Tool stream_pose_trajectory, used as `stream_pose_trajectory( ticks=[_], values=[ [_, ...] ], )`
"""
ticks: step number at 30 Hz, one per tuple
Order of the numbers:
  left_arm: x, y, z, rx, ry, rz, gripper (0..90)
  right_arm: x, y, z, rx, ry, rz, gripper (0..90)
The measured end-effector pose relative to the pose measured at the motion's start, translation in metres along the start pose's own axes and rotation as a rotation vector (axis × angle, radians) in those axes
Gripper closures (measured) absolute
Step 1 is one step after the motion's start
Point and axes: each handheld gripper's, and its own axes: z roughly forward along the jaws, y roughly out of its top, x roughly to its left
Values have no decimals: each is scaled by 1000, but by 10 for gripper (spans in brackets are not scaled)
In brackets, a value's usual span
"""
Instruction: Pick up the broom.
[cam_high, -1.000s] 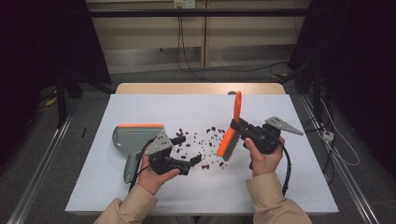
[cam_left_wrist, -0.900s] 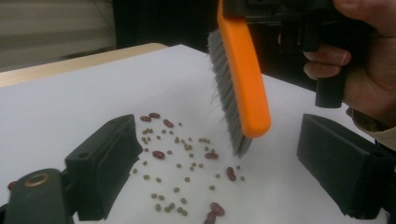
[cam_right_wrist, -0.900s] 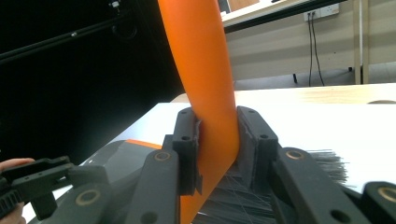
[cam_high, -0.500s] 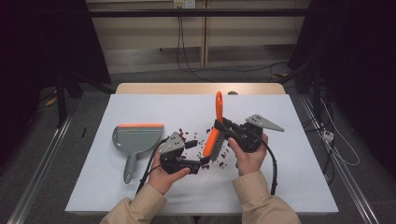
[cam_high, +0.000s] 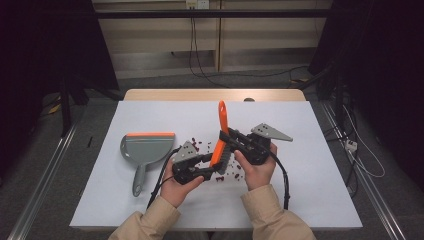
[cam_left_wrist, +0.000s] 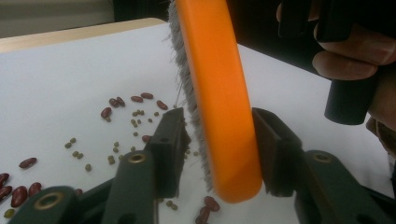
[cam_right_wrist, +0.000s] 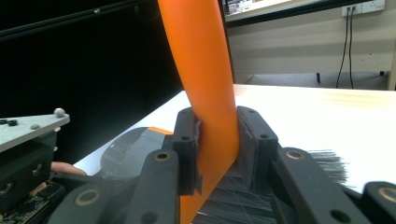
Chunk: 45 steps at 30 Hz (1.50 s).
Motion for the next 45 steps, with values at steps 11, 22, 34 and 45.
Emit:
stream_pose_trajectory(
  ticks=[11,22,34,45],
  values=[
    [2,-1,-7,6,92,-8,708,5,-1,2,1,3,-9,703],
    [7,-2,-15,-21,163,-10,709,13,-1,9,-3,-61,1,349],
    [3,-1,-17,-44,223,13,708,26,-11,25,68,-103,86,273],
    [-17,7,-20,-110,251,122,689,30,-16,34,83,-103,226,309]
  ],
)
